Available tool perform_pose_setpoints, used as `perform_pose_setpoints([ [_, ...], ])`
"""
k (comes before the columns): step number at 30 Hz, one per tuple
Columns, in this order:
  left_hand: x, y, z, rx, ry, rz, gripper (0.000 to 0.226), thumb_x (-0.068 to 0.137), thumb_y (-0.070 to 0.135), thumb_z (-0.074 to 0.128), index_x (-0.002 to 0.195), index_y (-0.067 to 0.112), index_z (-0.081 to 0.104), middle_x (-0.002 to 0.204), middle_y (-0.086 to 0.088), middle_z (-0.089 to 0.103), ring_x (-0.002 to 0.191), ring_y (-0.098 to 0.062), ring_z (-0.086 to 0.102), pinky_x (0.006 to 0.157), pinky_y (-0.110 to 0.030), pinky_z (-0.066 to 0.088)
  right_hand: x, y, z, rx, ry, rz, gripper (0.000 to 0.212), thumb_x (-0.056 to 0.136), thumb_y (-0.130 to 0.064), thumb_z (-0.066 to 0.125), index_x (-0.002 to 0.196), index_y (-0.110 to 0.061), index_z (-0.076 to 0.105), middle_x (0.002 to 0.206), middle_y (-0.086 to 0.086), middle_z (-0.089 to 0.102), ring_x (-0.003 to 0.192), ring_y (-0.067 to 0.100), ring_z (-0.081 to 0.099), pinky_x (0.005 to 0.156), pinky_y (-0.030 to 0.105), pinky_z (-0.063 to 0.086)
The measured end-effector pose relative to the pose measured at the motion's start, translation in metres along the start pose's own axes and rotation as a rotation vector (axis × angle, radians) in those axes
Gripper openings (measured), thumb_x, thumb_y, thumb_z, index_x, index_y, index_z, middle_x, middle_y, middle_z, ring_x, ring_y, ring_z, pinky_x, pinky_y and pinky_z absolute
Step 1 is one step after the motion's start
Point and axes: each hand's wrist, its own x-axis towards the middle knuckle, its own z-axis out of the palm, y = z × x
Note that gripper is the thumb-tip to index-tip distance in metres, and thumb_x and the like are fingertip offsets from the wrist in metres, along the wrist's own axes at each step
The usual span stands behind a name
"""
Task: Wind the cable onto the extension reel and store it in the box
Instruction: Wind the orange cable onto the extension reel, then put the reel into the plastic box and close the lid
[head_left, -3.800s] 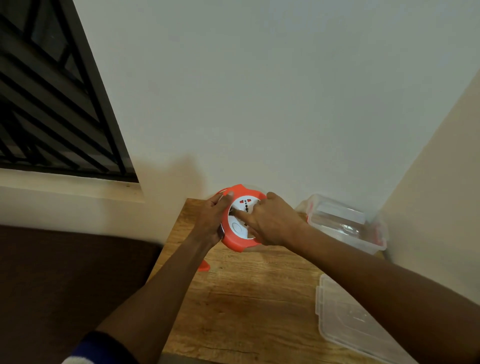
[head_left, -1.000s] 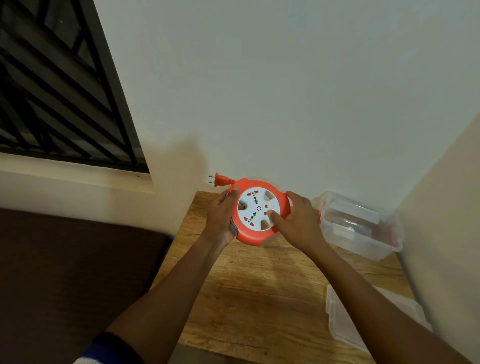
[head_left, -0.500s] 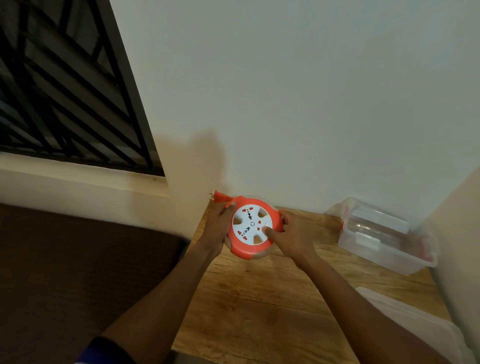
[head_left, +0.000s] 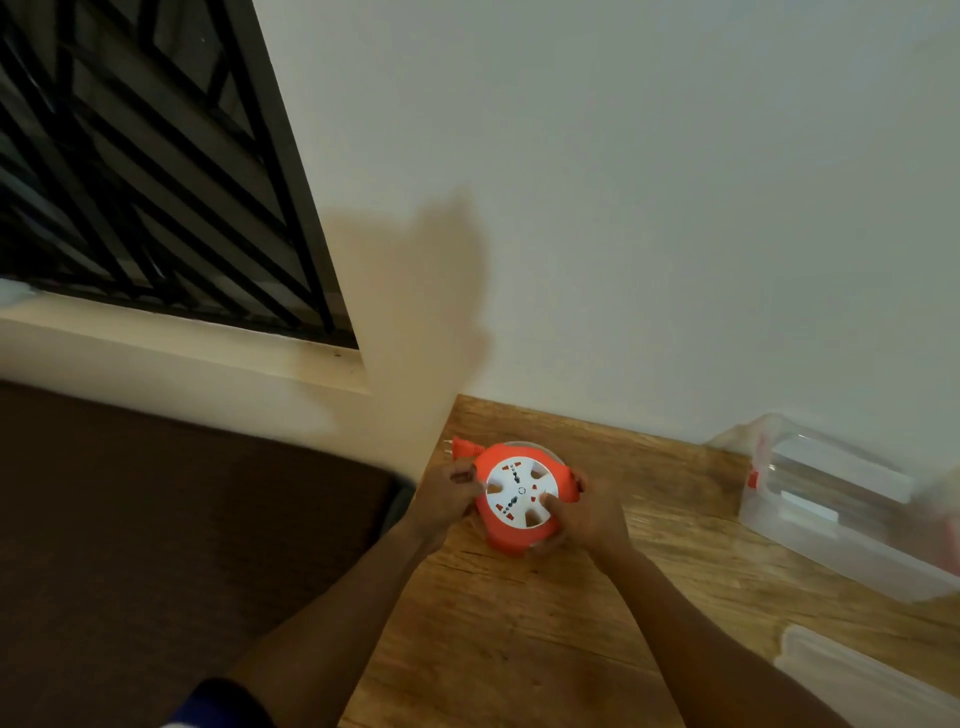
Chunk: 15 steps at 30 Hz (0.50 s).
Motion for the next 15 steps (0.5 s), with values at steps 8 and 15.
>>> perform_pose_setpoints([
  [8,0.011,-0.023,-0.018,0.135,-0.03,-0.017,0.054,0.085,-0.013,0.066,0.133,0.011,0.065,0.123,-0.011,0.073,0.114,-0.023,0.068,0.094,-0.044,0.061,0.003,0.014,0.027,-0.042,0.016,-0.009,0.062,0.074,-0.026,0.081,0.13,-0.013,0.057,0.12,0.006,0.065,0.101,0.02,0.063,0.085,0.034,0.054],
  [15,0.014,-0.035,-0.025,0.234,-0.062,0.017,0.049,0.084,-0.001,0.076,0.129,0.018,0.069,0.117,-0.001,0.077,0.111,-0.015,0.071,0.091,-0.031,0.061,0.01,0.02,0.034,-0.037,0.031,0.009,0.054,0.075,-0.032,0.08,0.122,-0.014,0.063,0.111,0.004,0.069,0.093,0.016,0.063,0.082,0.033,0.053],
])
